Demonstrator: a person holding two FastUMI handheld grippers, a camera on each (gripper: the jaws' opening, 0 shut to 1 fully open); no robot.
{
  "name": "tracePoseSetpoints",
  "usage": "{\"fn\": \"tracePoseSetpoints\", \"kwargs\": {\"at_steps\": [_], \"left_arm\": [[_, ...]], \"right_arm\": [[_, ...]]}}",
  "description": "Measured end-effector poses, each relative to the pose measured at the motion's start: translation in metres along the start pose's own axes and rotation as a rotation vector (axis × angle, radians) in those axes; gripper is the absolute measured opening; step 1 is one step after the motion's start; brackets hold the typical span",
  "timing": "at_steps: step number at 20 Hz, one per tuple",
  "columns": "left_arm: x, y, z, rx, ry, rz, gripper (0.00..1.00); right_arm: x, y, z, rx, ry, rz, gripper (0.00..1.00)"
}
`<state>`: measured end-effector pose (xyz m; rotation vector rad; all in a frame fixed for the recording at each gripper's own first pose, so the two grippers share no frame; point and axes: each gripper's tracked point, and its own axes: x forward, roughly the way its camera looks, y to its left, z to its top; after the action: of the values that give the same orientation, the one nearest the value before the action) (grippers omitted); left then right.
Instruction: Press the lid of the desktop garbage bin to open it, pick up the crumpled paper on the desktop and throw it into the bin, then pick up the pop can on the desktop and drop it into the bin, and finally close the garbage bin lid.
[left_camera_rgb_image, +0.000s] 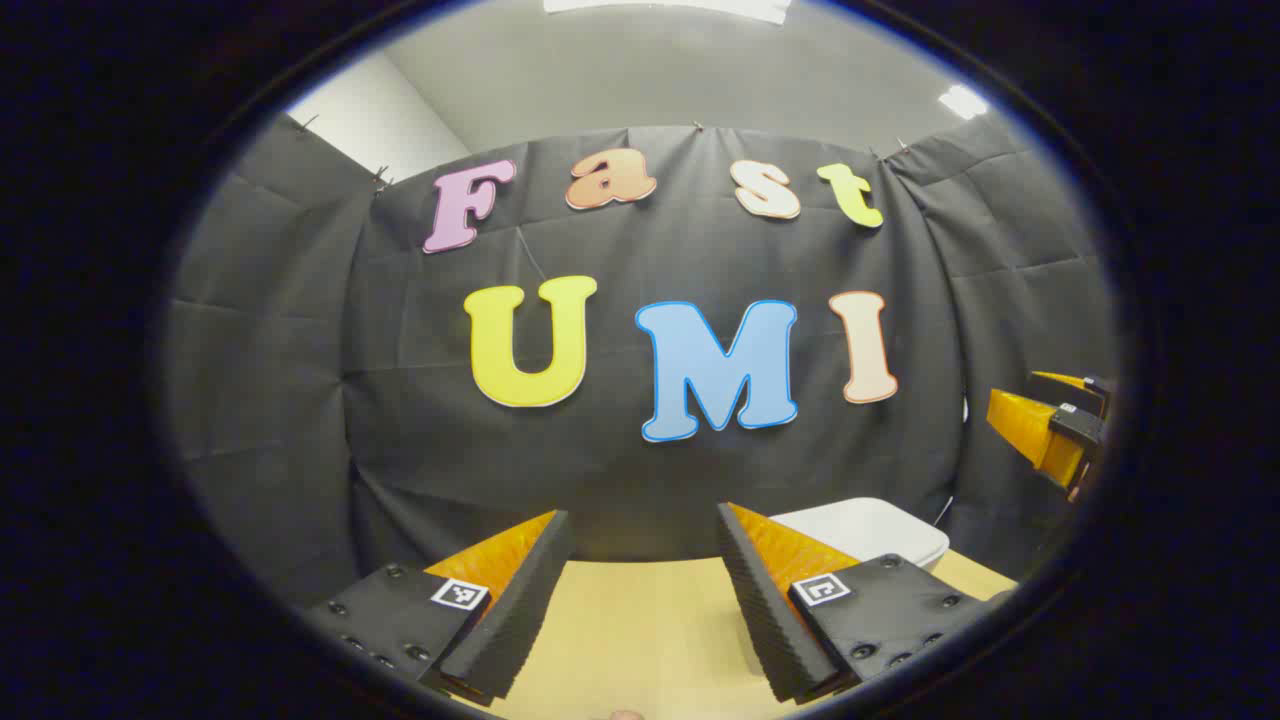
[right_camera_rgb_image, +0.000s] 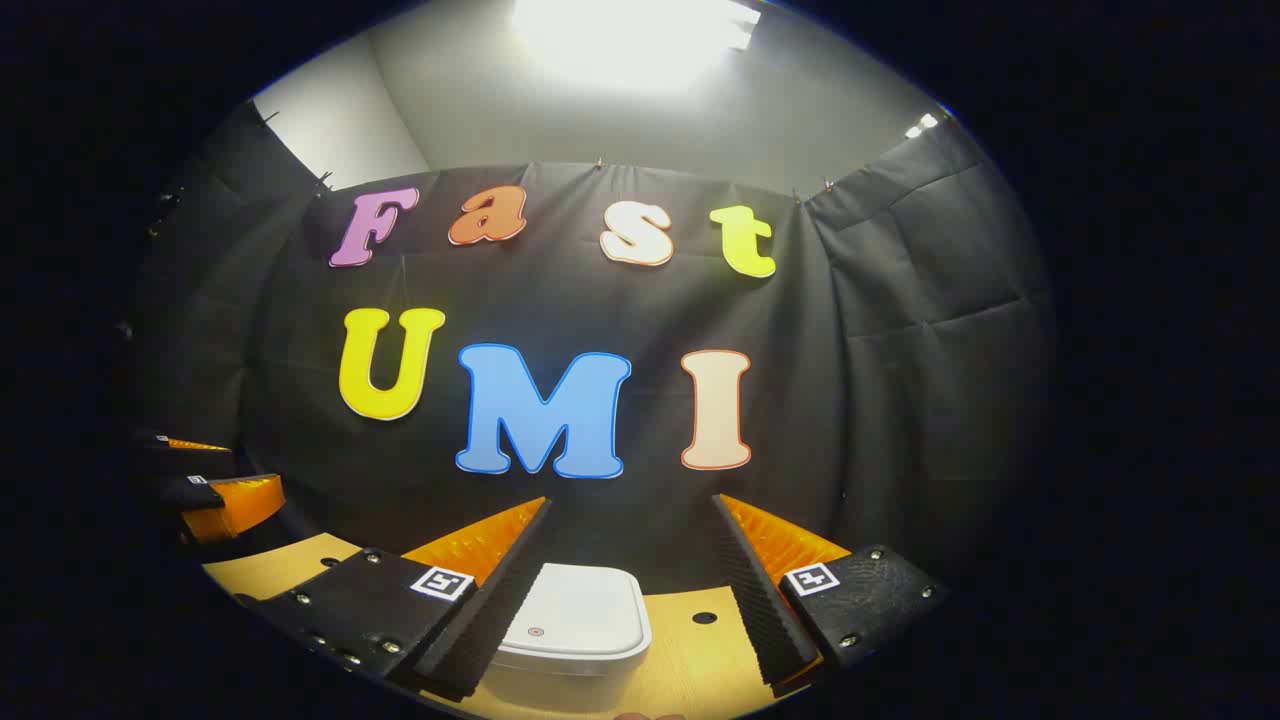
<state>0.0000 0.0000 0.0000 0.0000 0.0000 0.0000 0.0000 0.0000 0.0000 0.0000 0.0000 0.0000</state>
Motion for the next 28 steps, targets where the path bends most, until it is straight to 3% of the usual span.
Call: {"fn": "tracePoseSetpoints", "kwargs": {"at_steps": [12,20,22,28], "left_arm": [[0.005,-0.003,-0.004,0.002,0.019,-0.013,0.96],[0.013,-0.002,-0.011,-0.010,0.022,-0.006,0.91],[0.014,-0.003,-0.011,-0.007,0.018,-0.003,0.96],[0.016,-0.011,-0.010,-0.001,0.012,-0.008,0.96]], "right_arm": [[0.001,0.008,-0.002,0.013,0.030,0.017,0.97],[0.002,0.011,-0.005,0.008,0.049,0.031,0.97],[0.003,0.010,-0.005,0.010,0.053,0.027,0.97],[0.006,0.008,-0.011,0.013,0.074,0.024,0.97]]}}
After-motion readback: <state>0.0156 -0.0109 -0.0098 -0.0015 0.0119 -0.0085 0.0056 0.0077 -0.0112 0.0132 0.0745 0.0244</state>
